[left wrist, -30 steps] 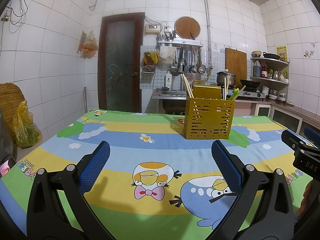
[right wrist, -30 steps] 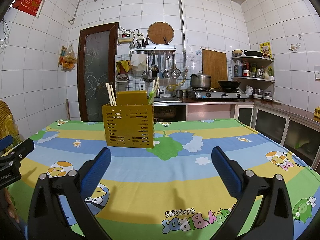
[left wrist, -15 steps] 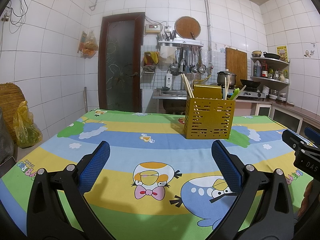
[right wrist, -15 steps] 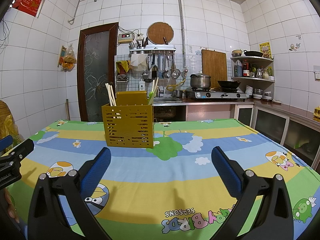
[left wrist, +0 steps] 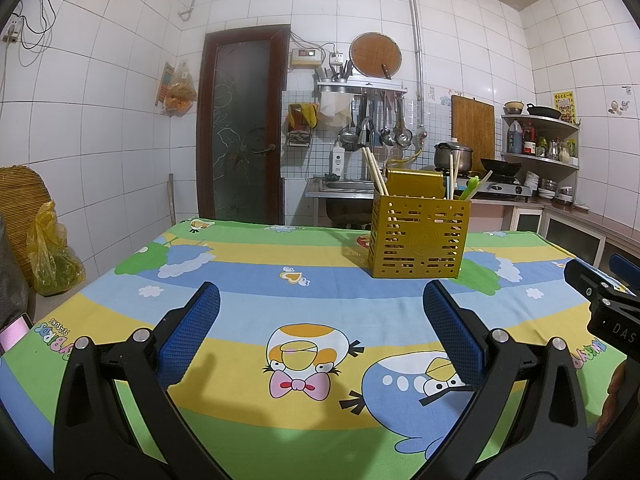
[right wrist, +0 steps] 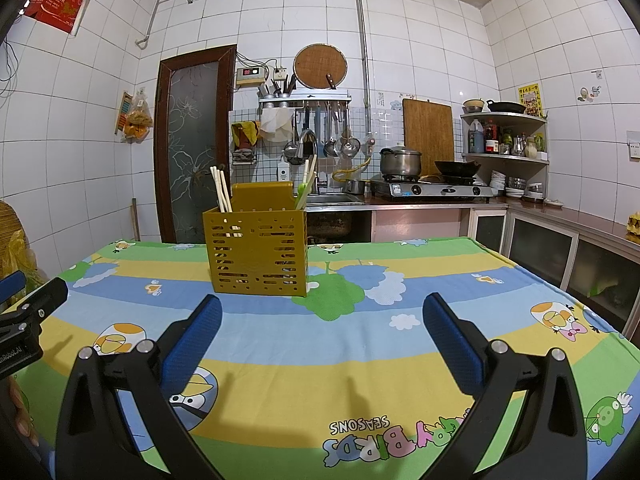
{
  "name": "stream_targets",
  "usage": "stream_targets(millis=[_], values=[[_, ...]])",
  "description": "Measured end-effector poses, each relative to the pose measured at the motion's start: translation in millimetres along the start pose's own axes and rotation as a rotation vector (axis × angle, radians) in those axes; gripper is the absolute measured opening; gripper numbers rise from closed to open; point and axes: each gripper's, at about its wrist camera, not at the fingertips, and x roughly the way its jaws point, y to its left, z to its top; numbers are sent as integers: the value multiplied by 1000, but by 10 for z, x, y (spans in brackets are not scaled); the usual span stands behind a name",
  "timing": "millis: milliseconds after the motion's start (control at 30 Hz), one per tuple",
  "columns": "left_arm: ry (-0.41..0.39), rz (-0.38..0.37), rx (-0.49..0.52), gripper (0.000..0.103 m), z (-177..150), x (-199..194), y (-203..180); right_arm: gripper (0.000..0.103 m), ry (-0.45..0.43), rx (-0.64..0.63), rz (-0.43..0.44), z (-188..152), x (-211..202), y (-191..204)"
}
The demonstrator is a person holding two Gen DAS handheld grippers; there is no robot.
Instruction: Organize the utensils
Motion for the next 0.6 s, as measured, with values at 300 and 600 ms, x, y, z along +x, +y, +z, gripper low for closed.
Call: stream_targets(millis=[300, 600], values=[[-3, 1, 1, 98, 13, -7, 2, 98, 2, 2, -2, 4, -15, -25], [1, 2, -2, 98, 30, -18, 14, 98, 3, 3, -3, 5, -26, -42]])
